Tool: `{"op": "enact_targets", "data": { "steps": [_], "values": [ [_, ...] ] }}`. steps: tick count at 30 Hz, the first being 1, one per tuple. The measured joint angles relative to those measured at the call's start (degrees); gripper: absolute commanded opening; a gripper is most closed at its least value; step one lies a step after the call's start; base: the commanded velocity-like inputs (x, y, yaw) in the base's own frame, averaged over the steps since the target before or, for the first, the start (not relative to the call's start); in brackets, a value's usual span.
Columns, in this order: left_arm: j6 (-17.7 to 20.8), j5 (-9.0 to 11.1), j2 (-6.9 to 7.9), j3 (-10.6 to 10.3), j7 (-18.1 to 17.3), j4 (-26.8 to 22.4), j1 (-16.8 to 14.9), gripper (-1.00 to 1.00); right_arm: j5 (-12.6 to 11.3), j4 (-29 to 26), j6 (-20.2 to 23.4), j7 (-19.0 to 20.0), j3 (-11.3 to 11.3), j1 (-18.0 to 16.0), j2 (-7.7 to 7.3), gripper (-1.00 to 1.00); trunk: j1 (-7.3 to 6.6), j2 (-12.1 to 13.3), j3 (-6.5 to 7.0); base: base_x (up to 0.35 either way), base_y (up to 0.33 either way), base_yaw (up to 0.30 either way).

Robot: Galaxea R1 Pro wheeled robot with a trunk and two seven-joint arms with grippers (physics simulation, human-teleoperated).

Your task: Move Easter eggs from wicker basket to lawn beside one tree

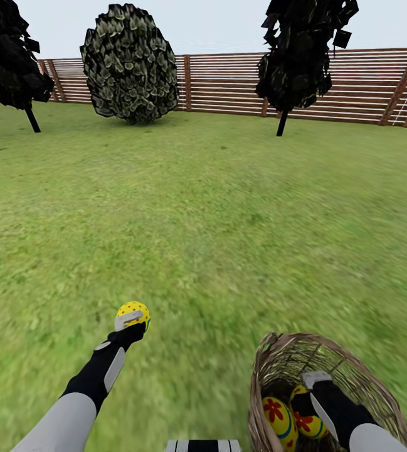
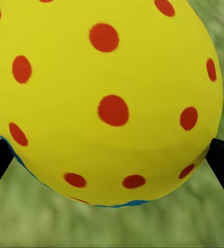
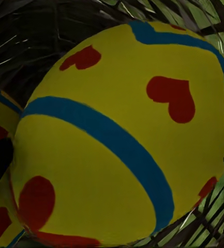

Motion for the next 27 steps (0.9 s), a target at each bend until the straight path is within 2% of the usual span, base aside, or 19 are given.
{"op": "enact_targets", "data": {
  "steps": [2, 3, 18, 19, 21, 22, 27],
  "values": [
    [0.0, 0.0, -0.19, 0.0, 0.0, 0.0, 0.0, -1.0, 0.0, 0.0, 0.0, -0.1, 0.0, 0.0, 0.36, 1.0, 0.0, 0.0, 0.0, 0.0, 0.0, 0.0],
    [0.0, 0.0, -0.21, 0.0, 0.0, 0.0, 0.0, -1.0, 0.1, 0.0, 0.0, -0.1, 0.0, 0.0, 0.4, -1.0, 0.0, 0.0, 0.0, 0.0, 0.0, 0.0],
    [0.0, -0.1, -1.02, 0.0, 0.0, 0.1, 0.0, -1.0, 0.1, 0.0, -1.3, -0.1, 0.0, 0.0, 0.44, -1.0, -0.01, 0.0, -0.19, 0.0, 0.0, 0.0],
    [-0.1, -0.1, -1.03, -0.7, 0.0, 0.1, 0.0, -1.0, 0.1, 0.0, -1.3, -0.1, -0.1, -0.1, 0.44, -1.0, -0.01, 0.0, -0.19, 0.0, 0.0, 0.0],
    [-0.1, 0.0, -0.96, -4.2, 0.1, 0.6, 0.0, -1.0, 0.1, 0.0, -1.3, -0.1, 0.0, 0.0, 0.44, -1.0, -0.01, 0.0, -0.19, 0.0, 0.0, 0.0],
    [-0.1, 0.0, -0.97, -5.1, 0.1, 1.0, 0.0, -1.0, 0.1, 0.0, -1.3, -0.1, 0.0, -0.1, 0.44, -1.0, -0.01, 0.0, -0.19, 0.0, 0.0, 0.0],
    [-0.1, 0.0, -0.88, -5.5, 0.2, 1.2, 0.0, -1.0, 0.1, 0.0, -1.3, -0.1, -0.1, -0.1, 0.4, -1.0, -0.01, 0.0, -0.19, 0.0, 0.0, 0.0]
  ]
}}
